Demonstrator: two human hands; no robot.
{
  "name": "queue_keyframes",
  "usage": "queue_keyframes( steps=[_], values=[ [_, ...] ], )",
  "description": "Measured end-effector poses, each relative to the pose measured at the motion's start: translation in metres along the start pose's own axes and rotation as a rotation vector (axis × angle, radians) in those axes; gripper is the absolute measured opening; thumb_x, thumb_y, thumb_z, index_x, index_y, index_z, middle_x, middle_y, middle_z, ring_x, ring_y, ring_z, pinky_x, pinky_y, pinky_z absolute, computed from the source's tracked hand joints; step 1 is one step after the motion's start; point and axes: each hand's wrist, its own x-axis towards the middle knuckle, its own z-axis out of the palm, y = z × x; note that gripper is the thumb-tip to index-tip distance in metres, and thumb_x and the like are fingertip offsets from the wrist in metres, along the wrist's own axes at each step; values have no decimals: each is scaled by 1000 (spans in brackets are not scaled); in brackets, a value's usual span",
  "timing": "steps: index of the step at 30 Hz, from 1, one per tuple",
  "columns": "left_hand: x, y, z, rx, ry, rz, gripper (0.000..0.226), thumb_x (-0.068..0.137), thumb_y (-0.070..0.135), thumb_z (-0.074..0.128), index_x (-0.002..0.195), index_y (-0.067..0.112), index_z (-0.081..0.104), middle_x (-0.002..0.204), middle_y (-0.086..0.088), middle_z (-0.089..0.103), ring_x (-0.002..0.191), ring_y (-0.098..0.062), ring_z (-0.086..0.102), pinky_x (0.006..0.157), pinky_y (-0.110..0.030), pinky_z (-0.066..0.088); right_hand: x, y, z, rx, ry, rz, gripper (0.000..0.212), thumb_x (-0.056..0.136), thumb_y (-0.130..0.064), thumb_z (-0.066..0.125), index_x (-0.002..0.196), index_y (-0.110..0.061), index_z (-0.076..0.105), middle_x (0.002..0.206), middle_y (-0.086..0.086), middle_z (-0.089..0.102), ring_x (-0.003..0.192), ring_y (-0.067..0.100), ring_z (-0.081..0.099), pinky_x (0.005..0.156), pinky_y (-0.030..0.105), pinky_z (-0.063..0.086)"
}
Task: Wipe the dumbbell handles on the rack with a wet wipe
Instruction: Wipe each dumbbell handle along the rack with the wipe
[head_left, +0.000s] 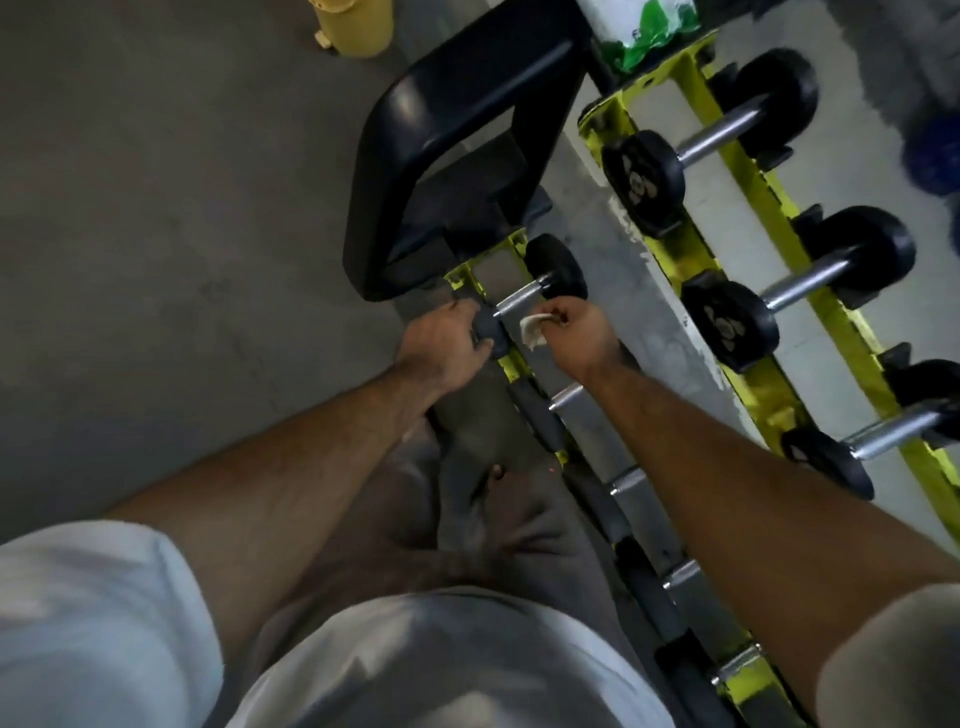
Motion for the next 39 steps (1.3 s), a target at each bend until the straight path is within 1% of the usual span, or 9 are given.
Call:
queue_keyframes(
  steps=[5,8,12,17,21,24,27,33,39],
  values=[
    [70,-24,21,-10,-98,14,48,93,37,61,135,15,50,134,-11,55,121,-31,54,94,-37,45,68,8,19,-79,-20,21,14,94,-21,60,82,-29,63,81,-3,61,80,22,62,67,25,40],
    [110,-36,45,-52,-115,5,48,94,35,60,134,12,51,134,-14,54,122,-34,52,97,-39,45,109,24,35,-89,-43,39,7,93,-25,64,86,-26,66,77,-9,61,72,12,59,62,24,40],
    [153,-53,87,-106,-41,-40,43,96,30,57,133,7,52,132,-17,52,121,-36,50,96,-40,44,158,60,66,-129,-154,-11,13,92,-28,68,99,-18,72,90,2,70,82,16,63,70,25,45],
    [184,-68,139,-88,64,-58,43,98,30,50,131,1,54,127,-21,55,119,-38,51,97,-43,45,198,96,80,-48,-30,10,15,92,-27,68,99,-13,68,87,0,67,83,18,63,71,28,48],
    [197,-73,171,-111,131,-118,56,98,39,35,131,-2,54,130,-23,55,125,-40,49,105,-47,44,217,116,91,-35,-79,-31,27,97,-21,58,120,-18,71,111,0,73,104,15,67,87,22,50],
    [201,-71,185,-151,207,-165,58,98,37,34,133,-6,51,134,-27,53,130,-44,45,114,-47,36,225,119,97,-101,-73,-155,39,92,-17,48,123,-19,71,118,2,73,110,18,67,98,31,52],
    [201,-69,197,-190,334,-188,51,100,31,38,131,-8,54,131,-27,56,127,-44,49,113,-47,37,230,123,104,-247,-57,-356,41,90,0,49,124,-9,70,128,9,68,120,25,63,106,35,48],
    [201,-68,213,-244,465,-238,52,104,32,33,132,-6,55,136,-24,55,131,-39,48,113,-46,37,237,156,128,-495,-46,-614,41,82,3,54,118,-5,71,124,14,70,121,32,63,104,46,49],
    [196,-72,223,-208,501,-193,53,104,34,32,138,-3,50,144,-21,49,138,-35,41,116,-42,33,220,182,135,-716,-35,-776,56,88,-9,42,142,0,53,148,16,52,142,32,43,121,44,23]
  ],
)
